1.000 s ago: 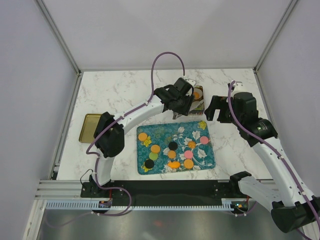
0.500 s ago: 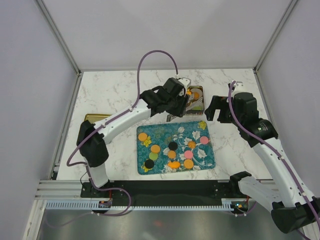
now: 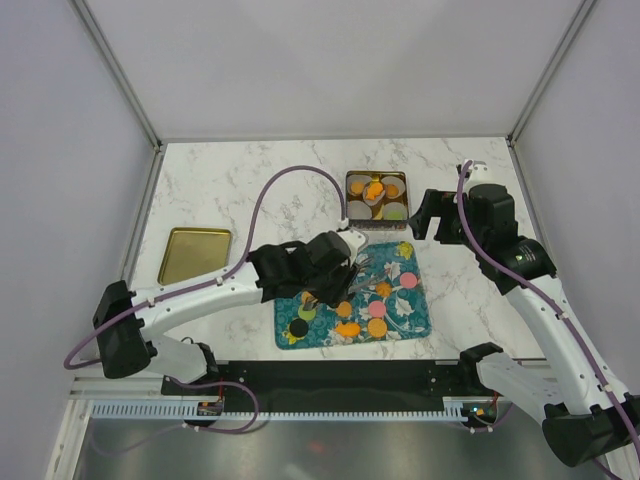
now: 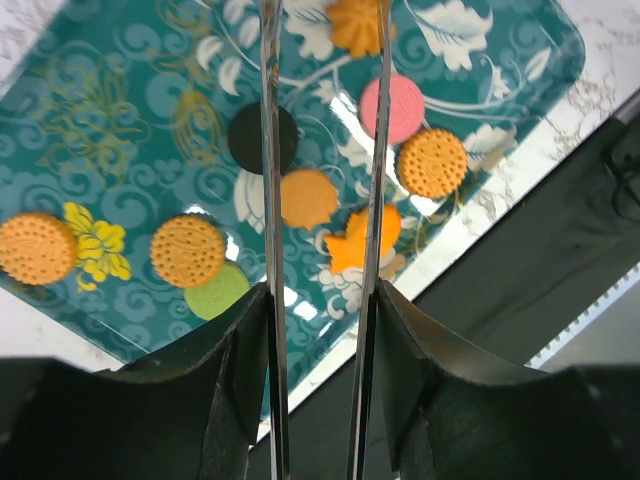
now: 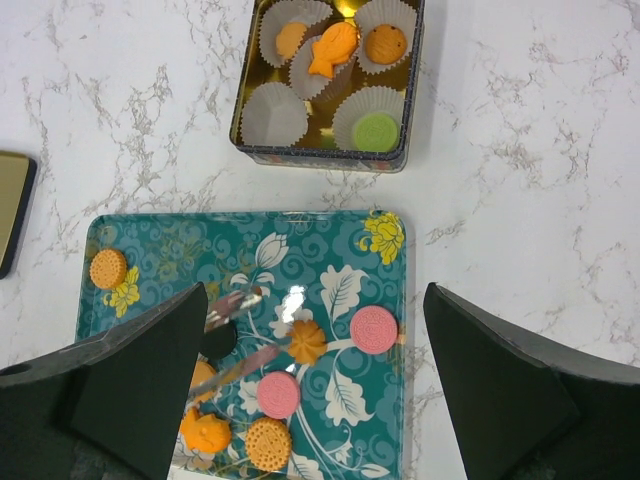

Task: Pack the cookies

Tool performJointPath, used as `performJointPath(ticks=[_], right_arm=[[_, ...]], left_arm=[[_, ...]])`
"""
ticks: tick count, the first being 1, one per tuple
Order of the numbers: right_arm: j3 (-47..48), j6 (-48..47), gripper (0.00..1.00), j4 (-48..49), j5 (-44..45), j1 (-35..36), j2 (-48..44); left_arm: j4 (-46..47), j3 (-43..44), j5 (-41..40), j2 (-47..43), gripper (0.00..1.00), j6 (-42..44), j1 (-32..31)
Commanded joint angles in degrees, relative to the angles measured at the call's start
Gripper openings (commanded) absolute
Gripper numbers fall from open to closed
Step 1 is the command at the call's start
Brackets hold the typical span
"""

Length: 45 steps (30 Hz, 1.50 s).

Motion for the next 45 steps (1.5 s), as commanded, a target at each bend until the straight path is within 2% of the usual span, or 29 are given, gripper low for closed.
performJointPath(ticks=[1,18,45], right_arm=[[-0.2,-0.2,0.98,2.6,0.0,-0.2,-0.3],[0.1,-0.6,0.98,1.6,0.8,-0.1,-1.0],[-0.5,-0.5,0.98,1.2,1.1,-0.1,-1.9]], left_arm=[[1.7,-1.0,-3.0,-1.7,0.51,-3.8,-3.9],[-2.3,7.8,-13.8,9.9,0.52,-2.3,-10.4],[-3.7,8.6,-13.2,13.2,0.54,-2.5,-12.9]])
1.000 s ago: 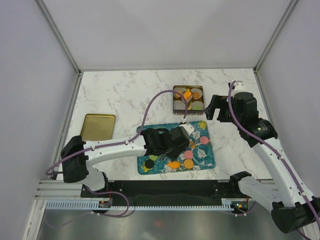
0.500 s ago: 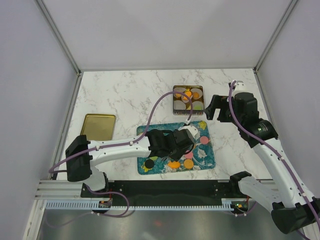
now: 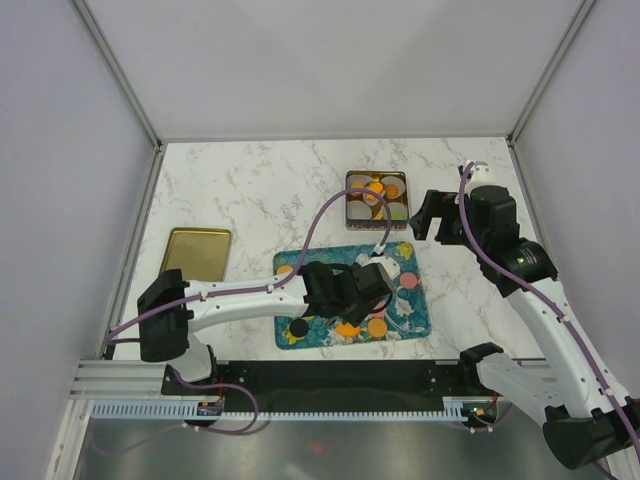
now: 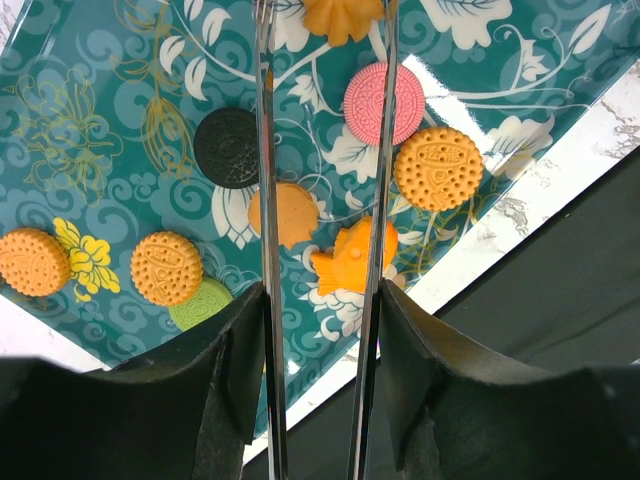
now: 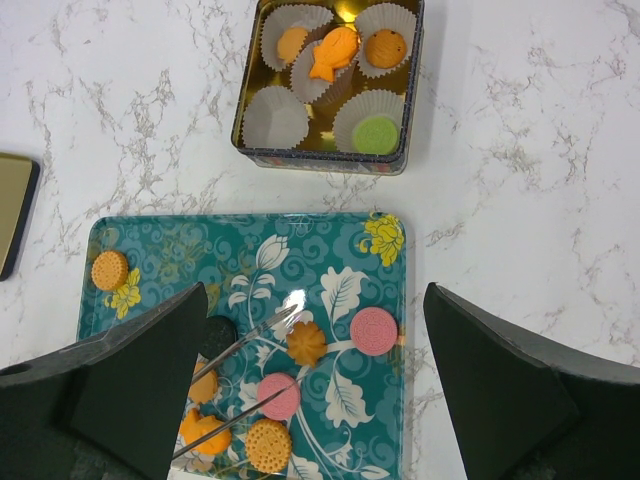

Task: Pack the cookies

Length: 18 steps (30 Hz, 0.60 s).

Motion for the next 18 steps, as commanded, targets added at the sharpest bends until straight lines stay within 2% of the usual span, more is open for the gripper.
performJointPath(ticks=[1,17,18], right_arm=[[0.0,-0.4,0.98,0.6,0.9,-0.1,-0.9],[0.0,-0.4,0.98,0.7,0.8,-0.1,-0.7],[0.0,-0.3,0.98,0.7,0.9,-0.1,-0.7]], left_arm=[[-0.1,1.5,-1.3,-0.1,0.54,-0.5,-0.7],[-0.1,1.5,-1.3,0.0,0.54,-0.5,-0.7],[-0.4,1.8,-2.1,-0.2,0.46,-0.5,-0.7]])
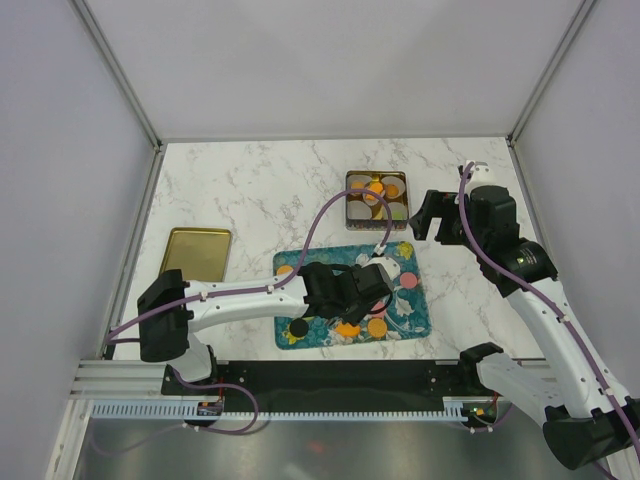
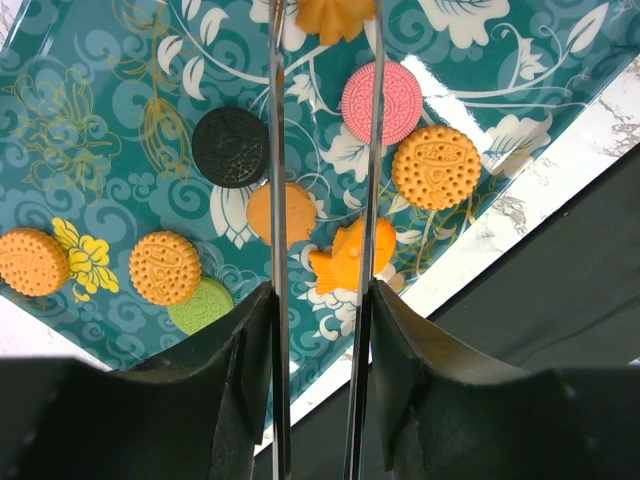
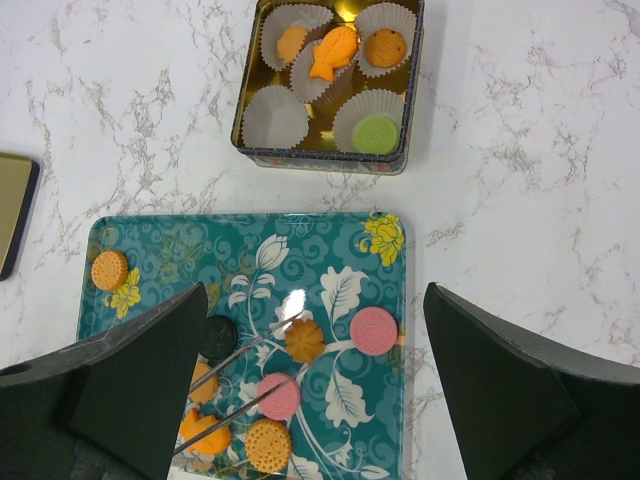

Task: Pack the cookies

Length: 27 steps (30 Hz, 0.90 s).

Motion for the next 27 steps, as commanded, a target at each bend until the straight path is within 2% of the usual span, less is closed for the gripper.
performJointPath(ticks=[1,19,27], right_arm=[[0.1,-0.4,0.98,0.7,0.9,-0.1,-0.7],[0.7,-0.3,0.98,0.6,1.1,-0.1,-0.7],[0.8,-0.3,0.98,0.6,1.0,-0.1,-0.5]], left_arm=[[-0.4,1.9,-2.6,-0.4,0.46,-0.5,-0.4],[-0.9,3.8,-4.2,-3.5,0.43,0.4,0.9],[-0.7,6.9,-2.8,-4.4,0.42,2.6,5.2]])
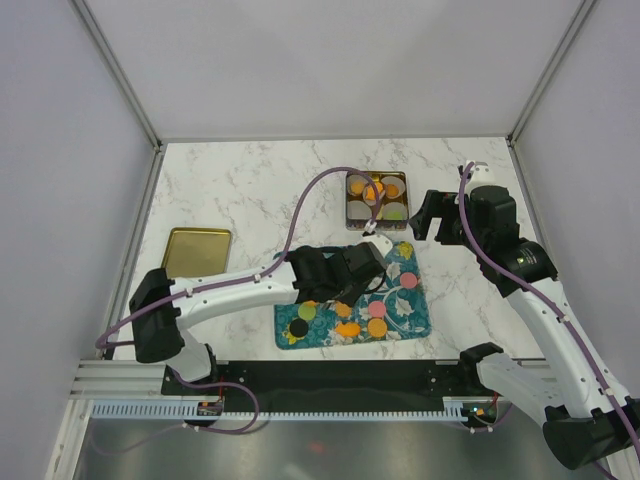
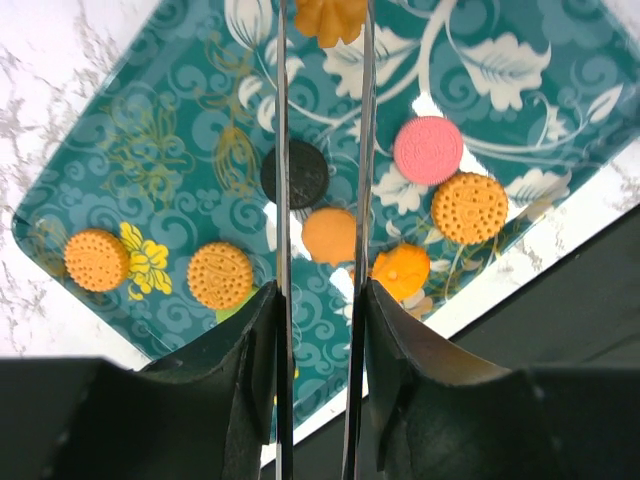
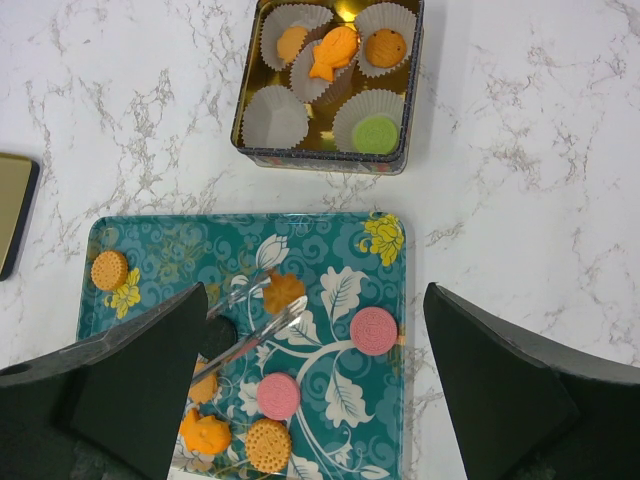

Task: Pack the cookies

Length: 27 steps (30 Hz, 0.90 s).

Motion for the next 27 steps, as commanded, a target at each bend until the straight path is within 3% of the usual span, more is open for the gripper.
performJointPath(ticks=[1,16,27], right_arm=[[0.7,-0.3,0.98,0.6,1.1,-0.1,-0.5],[1.0,-0.6,0.98,0.6,1.0,-0.1,0.1],[1.2,-1.0,0.98,0.2,1.3,-0.1,0.2]], left_arm=[[1.5,4.6,-0.5,-2.2,0.43,2.5,2.1],[2.0,18.6,4.2,4.8,0.43,8.8,17.8],[2.2,22.9,5.1,13.8,0.43,10.3,21.9]])
